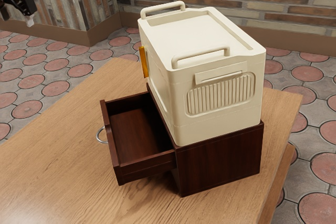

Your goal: Push the drawer handle with one arm to close the drawer

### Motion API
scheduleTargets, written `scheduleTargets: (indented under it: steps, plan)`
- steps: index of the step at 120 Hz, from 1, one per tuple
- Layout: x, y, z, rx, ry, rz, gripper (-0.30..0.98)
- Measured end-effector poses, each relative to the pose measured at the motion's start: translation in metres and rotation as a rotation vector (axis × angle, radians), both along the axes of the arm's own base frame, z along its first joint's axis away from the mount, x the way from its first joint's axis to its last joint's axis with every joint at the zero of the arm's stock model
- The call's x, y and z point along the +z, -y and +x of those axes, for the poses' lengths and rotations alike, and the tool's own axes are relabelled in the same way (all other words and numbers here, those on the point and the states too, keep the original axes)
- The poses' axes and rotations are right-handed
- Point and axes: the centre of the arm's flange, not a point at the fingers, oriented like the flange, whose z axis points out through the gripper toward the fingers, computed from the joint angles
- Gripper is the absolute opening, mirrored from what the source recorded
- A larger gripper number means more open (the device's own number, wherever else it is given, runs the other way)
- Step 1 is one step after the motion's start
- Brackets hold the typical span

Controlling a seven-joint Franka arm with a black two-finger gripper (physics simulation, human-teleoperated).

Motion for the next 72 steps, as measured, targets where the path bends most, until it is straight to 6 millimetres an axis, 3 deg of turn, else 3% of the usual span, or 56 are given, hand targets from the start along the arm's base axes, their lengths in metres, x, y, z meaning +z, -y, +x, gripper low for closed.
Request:
scheduleTargets:
  steps: [9,11,16,19,23,27,32,41,47,61,66,72]
  plan:
    - [0.001,-0.011,-0.005,0.022,0.003,-0.003,0.67]
    - [0.012,-0.012,-0.009,0.026,0.022,0.004,0.67]
    - [0.084,-0.005,-0.039,0.026,0.164,0.048,0.67]
    - [0.126,0.007,-0.066,0.012,0.251,0.065,0.67]
    - [0.158,0.029,-0.086,-0.03,0.322,0.071,0.67]
    - [0.17,0.062,-0.087,-0.104,0.35,0.062,0.67]
    - [0.164,0.093,-0.079,-0.178,0.33,0.039,0.67]
    - [0.099,0.112,-0.046,-0.214,0.161,-0.022,0.67]
    - [0.028,0.108,-0.048,-0.222,0.03,-0.094,0.66]
    - [-0.138,0.083,-0.148,-0.187,-0.165,-0.222,0.67]
    - [-0.178,0.067,-0.178,-0.13,-0.194,-0.238,0.67]
    - [-0.218,0.053,-0.194,-0.08,-0.223,-0.231,0.67]
